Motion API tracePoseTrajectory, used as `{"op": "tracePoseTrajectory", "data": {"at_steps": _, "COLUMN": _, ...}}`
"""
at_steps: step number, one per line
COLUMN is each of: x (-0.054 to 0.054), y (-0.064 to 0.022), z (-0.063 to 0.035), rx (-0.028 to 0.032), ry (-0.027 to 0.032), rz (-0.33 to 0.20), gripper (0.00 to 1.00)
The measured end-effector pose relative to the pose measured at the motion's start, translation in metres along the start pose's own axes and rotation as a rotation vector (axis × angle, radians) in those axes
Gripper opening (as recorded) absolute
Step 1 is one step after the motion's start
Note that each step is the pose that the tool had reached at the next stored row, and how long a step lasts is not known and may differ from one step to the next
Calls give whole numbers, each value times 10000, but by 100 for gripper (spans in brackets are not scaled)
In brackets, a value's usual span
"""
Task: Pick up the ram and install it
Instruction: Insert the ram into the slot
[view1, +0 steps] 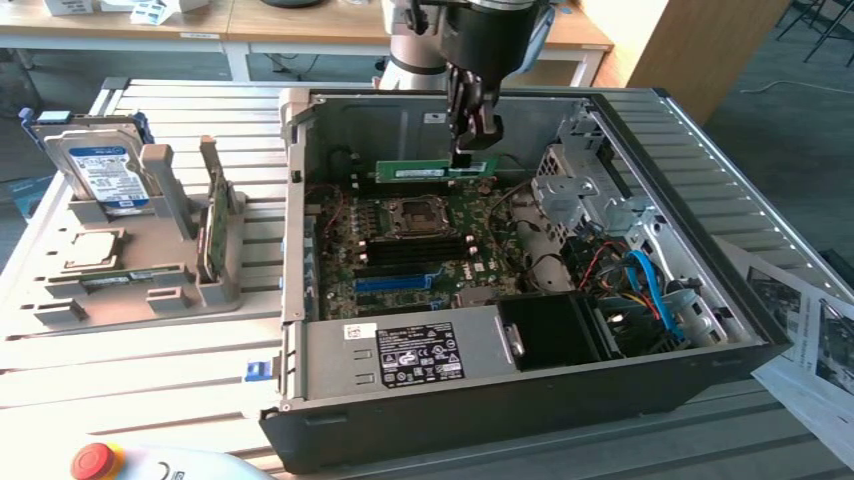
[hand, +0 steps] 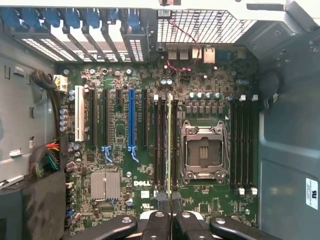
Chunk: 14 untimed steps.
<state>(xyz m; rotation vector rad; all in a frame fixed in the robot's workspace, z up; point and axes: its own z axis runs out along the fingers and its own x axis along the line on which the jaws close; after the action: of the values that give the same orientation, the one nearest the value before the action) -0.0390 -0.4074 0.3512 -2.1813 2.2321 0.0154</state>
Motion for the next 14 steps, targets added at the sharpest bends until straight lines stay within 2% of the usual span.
{"op": "tracePoseTrajectory", "data": {"at_steps": 14, "x": 5, "y": 12, "z": 204, "rx": 0, "ry": 0, "rz": 0, "gripper": 12}}
